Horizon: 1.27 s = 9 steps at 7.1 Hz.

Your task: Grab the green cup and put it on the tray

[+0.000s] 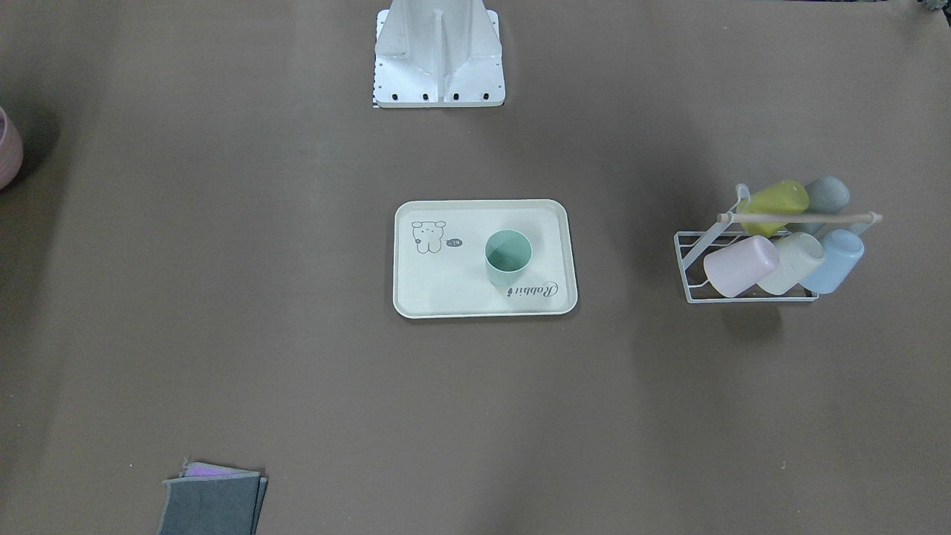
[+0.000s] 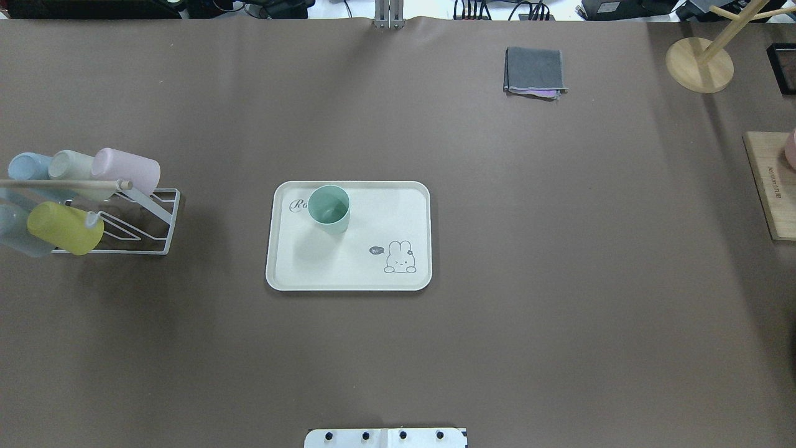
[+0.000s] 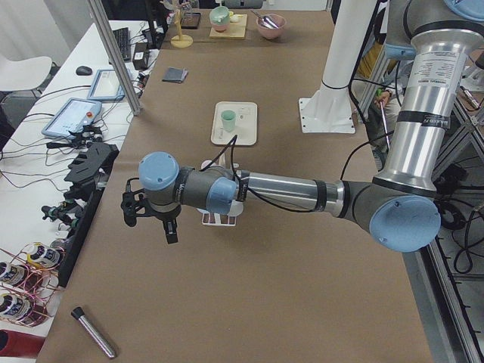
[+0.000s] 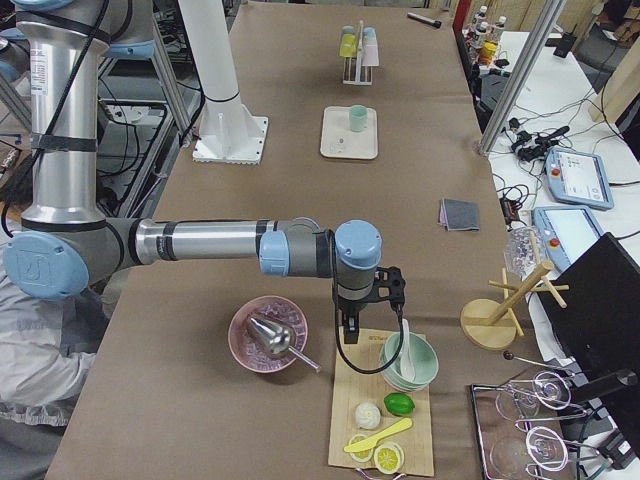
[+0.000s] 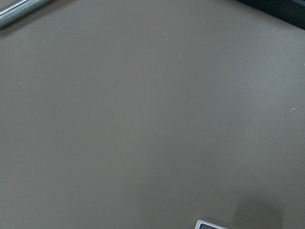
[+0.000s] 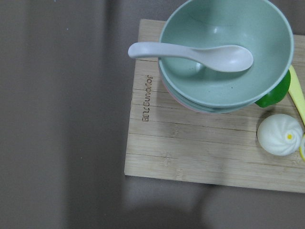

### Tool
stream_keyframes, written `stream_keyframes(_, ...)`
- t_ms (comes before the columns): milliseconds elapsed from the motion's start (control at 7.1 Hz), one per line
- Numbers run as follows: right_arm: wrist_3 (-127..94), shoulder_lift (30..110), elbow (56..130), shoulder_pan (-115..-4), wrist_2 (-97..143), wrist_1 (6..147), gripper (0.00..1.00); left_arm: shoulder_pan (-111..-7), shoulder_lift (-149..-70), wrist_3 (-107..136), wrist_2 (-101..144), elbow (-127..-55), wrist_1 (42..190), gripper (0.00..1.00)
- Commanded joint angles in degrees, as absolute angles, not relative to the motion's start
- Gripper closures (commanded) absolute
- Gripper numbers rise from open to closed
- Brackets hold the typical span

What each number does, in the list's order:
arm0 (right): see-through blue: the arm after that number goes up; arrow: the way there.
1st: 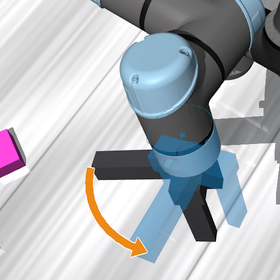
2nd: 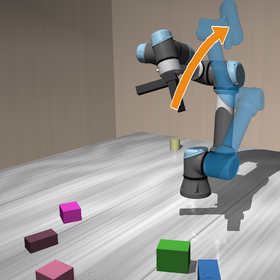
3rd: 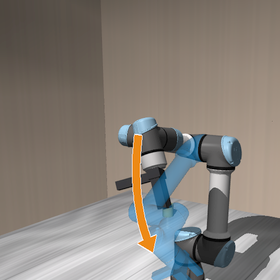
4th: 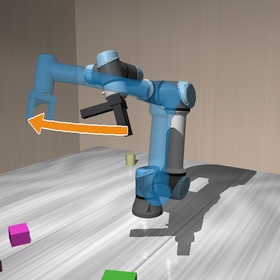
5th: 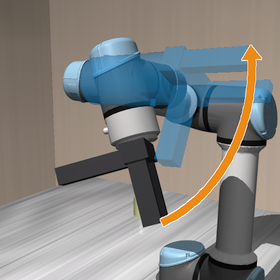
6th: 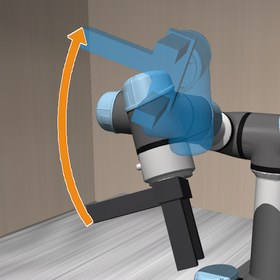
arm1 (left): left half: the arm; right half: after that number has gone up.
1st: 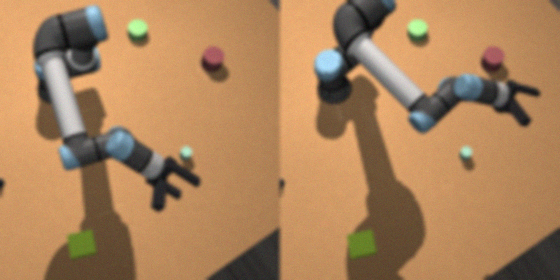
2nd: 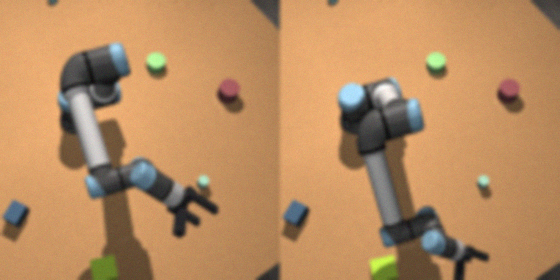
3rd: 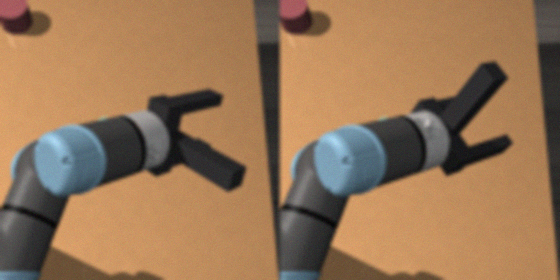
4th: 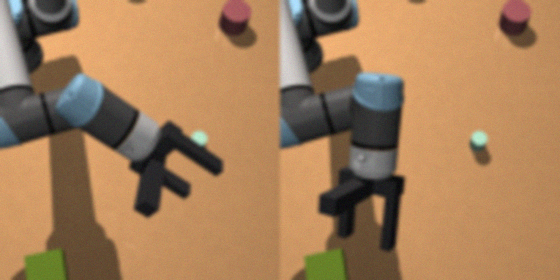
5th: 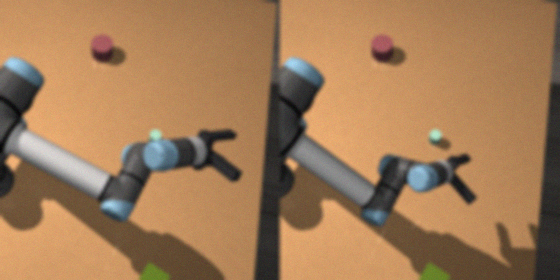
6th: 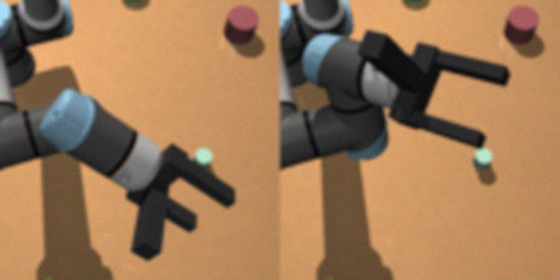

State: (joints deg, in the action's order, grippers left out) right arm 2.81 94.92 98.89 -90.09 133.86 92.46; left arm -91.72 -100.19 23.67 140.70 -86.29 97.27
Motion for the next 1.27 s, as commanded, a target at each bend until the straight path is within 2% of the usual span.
stream_keyframes(0, 2.81, 94.92, 98.88, -90.09, 133.77, 92.46, 0.0, -92.11, -97.14, 22.32, 140.54, -89.44, 96.86, 0.02)
stream_keyframes(422, 2.72, 94.83, 98.88, -90.09, 133.77, 92.46, 0.0, -91.93, -89.31, 22.32, 140.54, -95.7, 97.12, 0.02)
stream_keyframes(1126, 2.72, 94.83, 98.88, -90.09, 133.77, 92.46, 0.0, -91.85, -88.5, 22.32, 139.75, -96.24, 97.03, 0.02)
